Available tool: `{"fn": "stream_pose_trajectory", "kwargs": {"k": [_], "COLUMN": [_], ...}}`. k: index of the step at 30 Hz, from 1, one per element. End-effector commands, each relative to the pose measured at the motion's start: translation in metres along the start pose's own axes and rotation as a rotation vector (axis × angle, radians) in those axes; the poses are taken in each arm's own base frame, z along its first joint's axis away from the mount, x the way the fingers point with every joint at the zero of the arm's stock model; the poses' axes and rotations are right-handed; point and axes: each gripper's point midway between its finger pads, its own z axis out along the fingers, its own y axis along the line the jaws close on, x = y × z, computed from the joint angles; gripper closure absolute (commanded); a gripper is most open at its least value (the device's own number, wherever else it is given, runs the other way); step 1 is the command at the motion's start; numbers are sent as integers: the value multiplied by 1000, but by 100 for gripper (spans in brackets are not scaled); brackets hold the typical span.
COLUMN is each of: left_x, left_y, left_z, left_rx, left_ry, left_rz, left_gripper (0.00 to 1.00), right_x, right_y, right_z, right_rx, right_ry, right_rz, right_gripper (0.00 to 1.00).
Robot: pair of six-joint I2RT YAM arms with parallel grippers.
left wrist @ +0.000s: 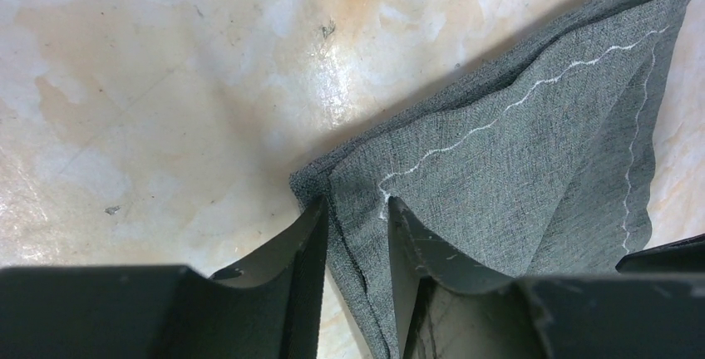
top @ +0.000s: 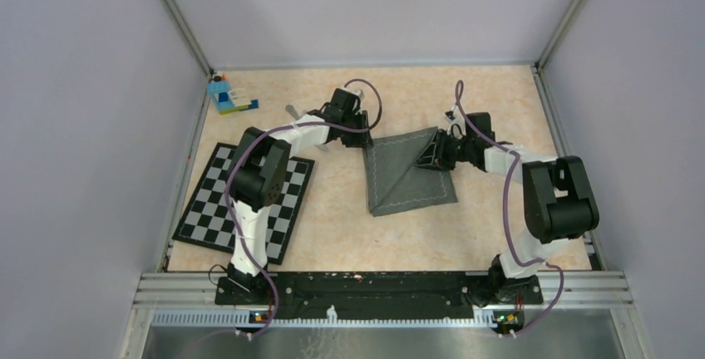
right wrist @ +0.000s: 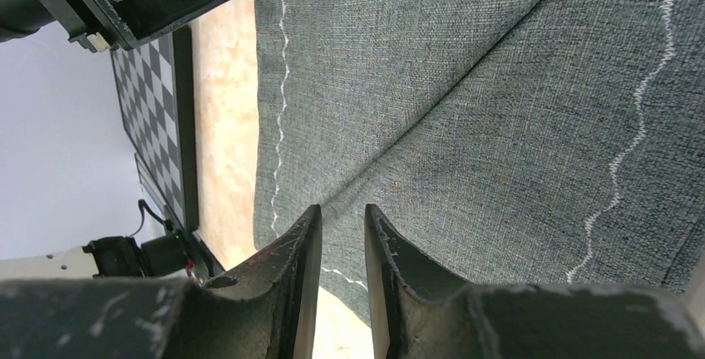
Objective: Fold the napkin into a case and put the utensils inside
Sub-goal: Smooth out the upper triangle-folded napkin at the center of the board.
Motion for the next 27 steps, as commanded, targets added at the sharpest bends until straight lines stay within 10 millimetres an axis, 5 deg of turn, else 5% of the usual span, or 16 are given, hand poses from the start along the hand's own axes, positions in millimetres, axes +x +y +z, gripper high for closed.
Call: {"fn": "stream_pose_trajectory", "kwargs": {"k": [1,11,20,27], "left_x": [-5,-21,-22,-13], "left_y": [-1,-3,-8,-2], "left_z": [8,-4,-31,-30], "left_rx": [21,0,31,32], "left_ry": [-15,-62,-126,-120], "left_rz": [-11,14,-18,-36], "left_gripper": [65,100,100,100], "right_x": [-1,14,55,82], "right_y": [9,29,87,102], "right_z": [5,16,43,61], "right_rx": [-42,-81,-245,-294], "right_ry": [-3,55,164,254], "right_rz": [-38,-99,-188,-183], "right_gripper": [75,75,60,61]}}
